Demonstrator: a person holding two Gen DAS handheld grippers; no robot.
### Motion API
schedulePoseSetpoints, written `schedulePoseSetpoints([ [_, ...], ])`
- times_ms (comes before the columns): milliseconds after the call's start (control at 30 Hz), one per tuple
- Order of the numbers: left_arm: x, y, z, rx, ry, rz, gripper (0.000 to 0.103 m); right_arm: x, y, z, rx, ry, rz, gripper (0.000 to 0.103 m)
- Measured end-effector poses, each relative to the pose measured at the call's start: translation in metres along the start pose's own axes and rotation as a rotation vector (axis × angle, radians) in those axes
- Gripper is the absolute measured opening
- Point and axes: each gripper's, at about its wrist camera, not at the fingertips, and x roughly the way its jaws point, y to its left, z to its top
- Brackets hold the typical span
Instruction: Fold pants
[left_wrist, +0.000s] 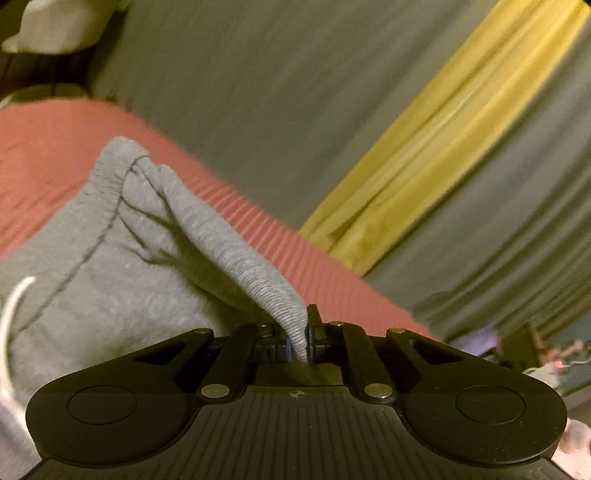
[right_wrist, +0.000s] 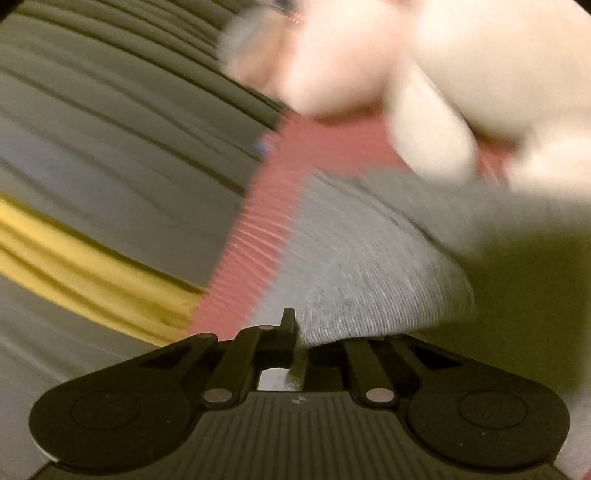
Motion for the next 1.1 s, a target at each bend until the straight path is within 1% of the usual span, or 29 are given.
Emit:
schedulePoseSetpoints([
  [67,-0.042,0.004,-0.012,0.032,-0.047,-0.047,0.010,-0.028,0.014,0.012,-0.019,-0.043,0.069,0.006],
  [100,-0.064,0.011,-0.022,0.032,-0.061,-0.062,0.010,-0.044,0.017,0.018,-0.026,-0.064,0.091,0.006],
  [133,-0.078,0.019,-0.032,0.026,-0.057,-0.073,0.010,-0.059,0.019,0.022,-0.039,-0.078,0.107,0.006],
  [167,-0.089,0.031,-0.043,0.013,-0.043,-0.077,0.011,-0.071,0.020,0.024,-0.063,-0.090,0.103,0.006],
  [200,-0.096,0.041,-0.054,-0.003,-0.032,-0.075,0.012,-0.082,0.018,0.024,-0.100,-0.100,0.082,0.006],
  [233,-0.101,0.052,-0.067,-0.007,-0.008,-0.056,0.012,-0.092,0.012,0.020,-0.134,-0.097,0.058,0.006],
  [267,-0.102,0.061,-0.079,0.010,0.024,-0.019,0.012,-0.096,0.004,0.016,-0.145,-0.080,0.033,0.006],
  [333,-0.095,0.077,-0.100,0.035,0.094,0.068,0.015,-0.094,-0.018,0.001,-0.177,-0.026,-0.070,0.006],
  [367,-0.090,0.084,-0.106,0.031,0.120,0.095,0.016,-0.093,-0.028,-0.006,-0.202,0.004,-0.129,0.006],
  [400,-0.087,0.091,-0.109,0.019,0.138,0.123,0.019,-0.084,-0.039,-0.016,-0.219,0.039,-0.187,0.006],
  [433,-0.085,0.098,-0.110,-0.005,0.141,0.164,0.021,-0.073,-0.050,-0.023,-0.211,0.078,-0.243,0.006],
  [467,-0.087,0.102,-0.111,-0.021,0.134,0.188,0.026,-0.067,-0.060,-0.029,-0.187,0.103,-0.277,0.007],
  [500,-0.088,0.107,-0.109,-0.043,0.120,0.202,0.035,-0.063,-0.068,-0.035,-0.160,0.106,-0.298,0.008],
  [533,-0.089,0.113,-0.106,-0.071,0.104,0.212,0.040,-0.063,-0.074,-0.040,-0.138,0.091,-0.287,0.008],
  [567,-0.090,0.118,-0.102,-0.095,0.088,0.222,0.048,-0.064,-0.076,-0.044,-0.131,0.077,-0.278,0.008],
  [600,-0.091,0.124,-0.098,-0.123,0.070,0.237,0.052,-0.065,-0.075,-0.044,-0.126,0.075,-0.276,0.009],
  [667,-0.097,0.136,-0.091,-0.182,0.038,0.250,0.053,-0.059,-0.073,-0.042,-0.139,0.084,-0.280,0.009],
  [700,-0.090,0.140,-0.085,-0.222,0.022,0.260,0.054,-0.058,-0.074,-0.042,-0.150,0.088,-0.283,0.009],
  [767,-0.084,0.155,-0.077,-0.297,0.008,0.250,0.055,-0.058,-0.077,-0.043,-0.149,0.085,-0.281,0.009],
  [833,-0.076,0.168,-0.070,-0.366,0.021,0.248,0.052,-0.055,-0.080,-0.040,-0.129,0.078,-0.273,0.009],
  [867,-0.072,0.176,-0.066,-0.397,0.026,0.237,0.045,-0.052,-0.082,-0.038,-0.116,0.075,-0.267,0.009],
  [900,-0.069,0.180,-0.063,-0.424,0.030,0.229,0.026,-0.053,-0.085,-0.039,-0.101,0.071,-0.259,0.009],
  [933,-0.070,0.185,-0.060,-0.443,0.036,0.213,0.016,-0.050,-0.085,-0.032,-0.085,0.068,-0.252,0.009],
  [967,-0.071,0.186,-0.057,-0.443,0.033,0.187,0.014,-0.053,-0.088,-0.032,-0.071,0.065,-0.243,0.009],
  [1033,-0.081,0.180,-0.050,-0.398,0.003,0.160,0.014,-0.058,-0.091,-0.031,-0.046,0.060,-0.229,0.009],
  [1100,-0.096,0.174,-0.049,-0.366,-0.029,0.121,0.013,-0.060,-0.091,-0.032,-0.044,0.058,-0.228,0.009],
])
